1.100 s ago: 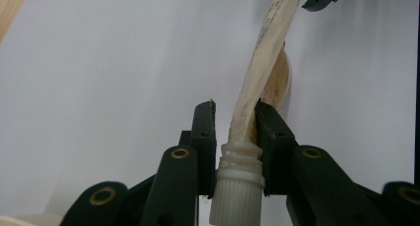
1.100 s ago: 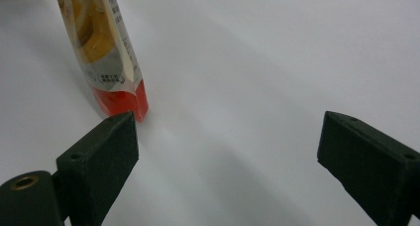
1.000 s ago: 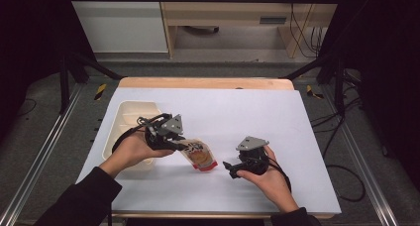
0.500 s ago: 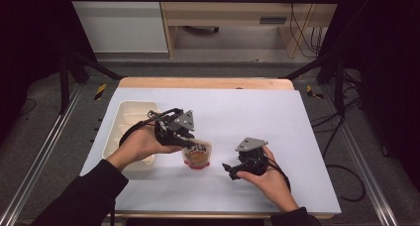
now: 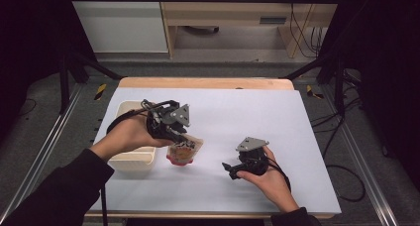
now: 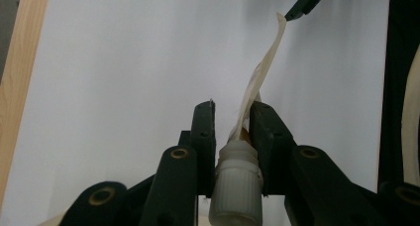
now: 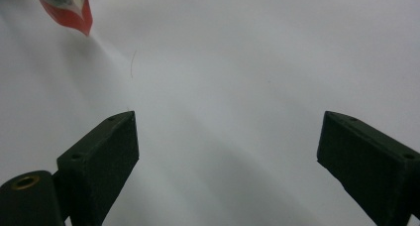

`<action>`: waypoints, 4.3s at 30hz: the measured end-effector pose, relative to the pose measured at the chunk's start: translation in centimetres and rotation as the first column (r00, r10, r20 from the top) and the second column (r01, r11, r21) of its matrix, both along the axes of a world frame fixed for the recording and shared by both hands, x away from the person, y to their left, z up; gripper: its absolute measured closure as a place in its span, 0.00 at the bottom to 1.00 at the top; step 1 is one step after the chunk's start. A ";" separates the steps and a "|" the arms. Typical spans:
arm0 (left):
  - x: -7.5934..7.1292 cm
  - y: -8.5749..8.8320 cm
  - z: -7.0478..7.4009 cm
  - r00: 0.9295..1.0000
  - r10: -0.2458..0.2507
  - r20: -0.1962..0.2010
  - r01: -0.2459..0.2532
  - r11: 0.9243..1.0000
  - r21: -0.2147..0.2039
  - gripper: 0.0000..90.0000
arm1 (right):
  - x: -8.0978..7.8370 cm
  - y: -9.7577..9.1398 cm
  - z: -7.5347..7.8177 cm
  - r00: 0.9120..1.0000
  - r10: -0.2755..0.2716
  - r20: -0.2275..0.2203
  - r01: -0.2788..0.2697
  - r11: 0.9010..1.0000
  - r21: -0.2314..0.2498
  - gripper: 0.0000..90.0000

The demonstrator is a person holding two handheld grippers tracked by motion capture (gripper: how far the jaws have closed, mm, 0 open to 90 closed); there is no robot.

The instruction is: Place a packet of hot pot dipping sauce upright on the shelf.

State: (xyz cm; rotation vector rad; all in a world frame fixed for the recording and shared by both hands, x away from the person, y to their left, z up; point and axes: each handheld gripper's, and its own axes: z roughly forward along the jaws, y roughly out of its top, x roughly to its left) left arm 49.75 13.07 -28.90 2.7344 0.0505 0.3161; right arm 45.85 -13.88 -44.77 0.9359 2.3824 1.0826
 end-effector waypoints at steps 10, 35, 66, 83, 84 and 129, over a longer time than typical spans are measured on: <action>0.0 1.6 1.3 1.000 0.007 0.013 -0.007 1.000 0.012 0.81 | -0.5 0.7 0.1 1.000 0.014 0.015 -0.013 1.000 -0.021 0.09; 0.5 3.2 4.2 0.999 0.020 0.038 -0.020 1.000 0.015 0.81 | -0.8 1.0 0.0 1.000 0.026 0.012 -0.026 0.999 -0.036 0.09; 2.4 7.8 7.8 0.993 0.078 0.087 -0.078 0.997 0.004 0.81 | -1.1 1.5 0.0 0.997 0.062 0.043 -0.060 0.997 -0.040 0.06; 4.1 9.8 6.7 0.992 0.109 0.068 -0.111 0.994 0.022 0.81 | -1.1 1.7 -0.2 0.997 0.065 0.045 -0.063 0.997 -0.046 0.06; 4.2 9.9 6.5 0.991 0.111 0.068 -0.113 0.993 0.025 0.81 | -1.1 1.7 -0.2 0.997 0.065 0.045 -0.063 0.997 -0.046 0.06; 6.8 13.1 1.8 0.992 0.127 0.016 -0.128 0.991 0.030 0.81 | -1.0 1.7 -0.8 0.997 0.067 0.037 -0.063 0.994 -0.093 0.07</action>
